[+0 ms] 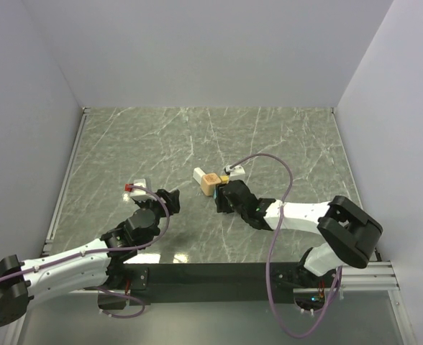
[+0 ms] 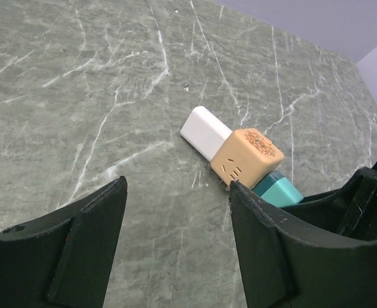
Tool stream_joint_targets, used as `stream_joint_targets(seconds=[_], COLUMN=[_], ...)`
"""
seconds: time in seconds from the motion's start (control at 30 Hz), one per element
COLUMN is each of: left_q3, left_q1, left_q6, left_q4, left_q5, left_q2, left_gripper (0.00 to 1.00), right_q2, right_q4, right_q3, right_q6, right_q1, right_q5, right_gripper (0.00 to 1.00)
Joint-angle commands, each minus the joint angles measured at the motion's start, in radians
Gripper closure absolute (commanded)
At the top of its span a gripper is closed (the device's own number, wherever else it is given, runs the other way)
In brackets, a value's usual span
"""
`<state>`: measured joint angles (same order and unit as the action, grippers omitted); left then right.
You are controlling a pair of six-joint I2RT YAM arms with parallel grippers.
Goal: Insert the plug
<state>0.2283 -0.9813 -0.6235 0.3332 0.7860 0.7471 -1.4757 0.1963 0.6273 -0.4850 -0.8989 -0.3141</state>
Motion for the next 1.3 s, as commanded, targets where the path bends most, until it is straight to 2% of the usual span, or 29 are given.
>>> stream_joint_targets(seconds=[0.0, 0.03, 0.13, 0.23, 0.43, 0.63, 0.9, 1.1, 1.27], left_q3=[-0.003, -0.003, -0.001, 0.003, 0.025, 0.031, 0.121, 0.196, 0.27], left_q1=[0.003, 0.003, 0.003, 0.003, 0.033, 0.209, 0.432, 0.466, 0.467], left_q6=[-0.01, -0.01, -0.004, -0.004, -0.021, 0.041, 0.099, 0.093, 0.08], left_q4=[0.001, 0.0, -0.002, -0.006, -0.043, 0.024, -0.023, -0.095, -0.157], left_q5=[0.025, 0.027, 0.033, 0.044, 0.101, -0.046, -0.186, -0.177, -0.139], left_q2=[-0.023, -0.026, -0.032, -0.031, -0.005, -0.04, 0.003, 0.043, 0.109], left_gripper=[0.29, 0.29, 0.29, 0.28, 0.2, 0.17, 0.15, 0.1, 0.09], right_q2=[0.021, 0.028, 0.075, 0.147, 0.304, 0.423, 0.575, 0.652, 0.749], right_q4=[0.019, 0.015, 0.009, 0.009, -0.038, -0.058, 0.032, -0.009, -0.058], right_q3=[-0.009, -0.008, -0.011, -0.026, -0.066, -0.104, -0.19, -0.169, -0.179], right_q6=[0.011, 0.011, 0.017, 0.031, 0.046, 0.1, 0.108, 0.106, 0.1], right_q1=[-0.009, -0.009, -0.009, -0.009, -0.009, 0.023, 0.322, 0.478, 0.528], right_q5=[-0.028, -0.025, -0.017, -0.008, -0.042, -0.154, -0.045, 0.024, 0.052], right_gripper=[0.39, 0.26, 0.15, 0.09, 0.07, 0.04, 0.04, 0.04, 0.04])
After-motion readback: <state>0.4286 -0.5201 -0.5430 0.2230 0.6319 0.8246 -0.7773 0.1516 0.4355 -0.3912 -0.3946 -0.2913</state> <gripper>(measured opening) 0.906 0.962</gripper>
